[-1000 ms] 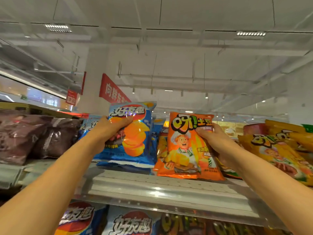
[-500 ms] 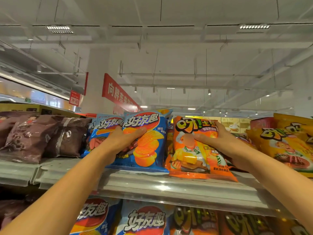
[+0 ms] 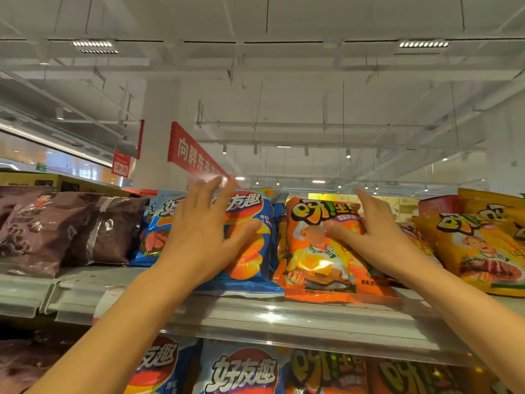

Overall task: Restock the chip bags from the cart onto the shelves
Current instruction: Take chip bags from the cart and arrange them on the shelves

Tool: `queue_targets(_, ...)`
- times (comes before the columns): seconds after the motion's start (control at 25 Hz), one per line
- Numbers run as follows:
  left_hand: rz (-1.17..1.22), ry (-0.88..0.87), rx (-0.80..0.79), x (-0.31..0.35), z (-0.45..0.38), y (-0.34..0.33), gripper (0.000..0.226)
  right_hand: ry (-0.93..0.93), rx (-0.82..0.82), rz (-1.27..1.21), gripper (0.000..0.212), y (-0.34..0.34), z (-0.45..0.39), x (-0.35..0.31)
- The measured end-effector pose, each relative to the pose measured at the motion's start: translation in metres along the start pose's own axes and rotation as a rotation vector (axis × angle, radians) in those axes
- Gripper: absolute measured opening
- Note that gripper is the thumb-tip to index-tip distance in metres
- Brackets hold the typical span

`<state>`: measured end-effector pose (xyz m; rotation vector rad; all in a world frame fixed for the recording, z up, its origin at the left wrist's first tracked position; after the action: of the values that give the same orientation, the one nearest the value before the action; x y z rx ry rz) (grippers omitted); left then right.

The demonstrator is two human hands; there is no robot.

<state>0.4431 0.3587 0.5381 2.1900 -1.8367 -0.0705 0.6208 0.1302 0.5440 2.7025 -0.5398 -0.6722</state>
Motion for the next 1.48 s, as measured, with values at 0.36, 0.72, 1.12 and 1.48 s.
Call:
queue_targets(0.36,-0.123,-0.124,-0.259,0.009,0.014,-0.041,0.094,0.144,-0.32,0.22,0.087,-0.03,0.017,-0.006)
queue_targets(0.72,0.268,-0.291,0.076,0.165,0.044,-0.005,0.076,0.218,0.034,0.02,0.086,0.077,0.047,0.009)
queue_targets(1.12,0.837,-0.502,-0.29,0.523,0.247,-0.107,0.062,-0.213,0.13,0.205,0.064,0.375,0.259,0.27)
queue_targets(1.48,1.167,-0.531,-0.814,0.801,0.457,-0.198,0.058,-0.928,0.023,0.46,0.063,0.55,0.475,0.497)
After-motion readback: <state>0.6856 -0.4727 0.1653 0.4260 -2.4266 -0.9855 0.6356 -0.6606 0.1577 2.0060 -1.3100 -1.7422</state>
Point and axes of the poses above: each hand's wrist, its own z-axis away from the middle knuckle, its own y-axis out of the back of the hand, x = y × z, the point moved 7 cm from there along -z, towards the middle knuckle, and after that the axes turned 13 degrees about x, right-handed, at the moved point
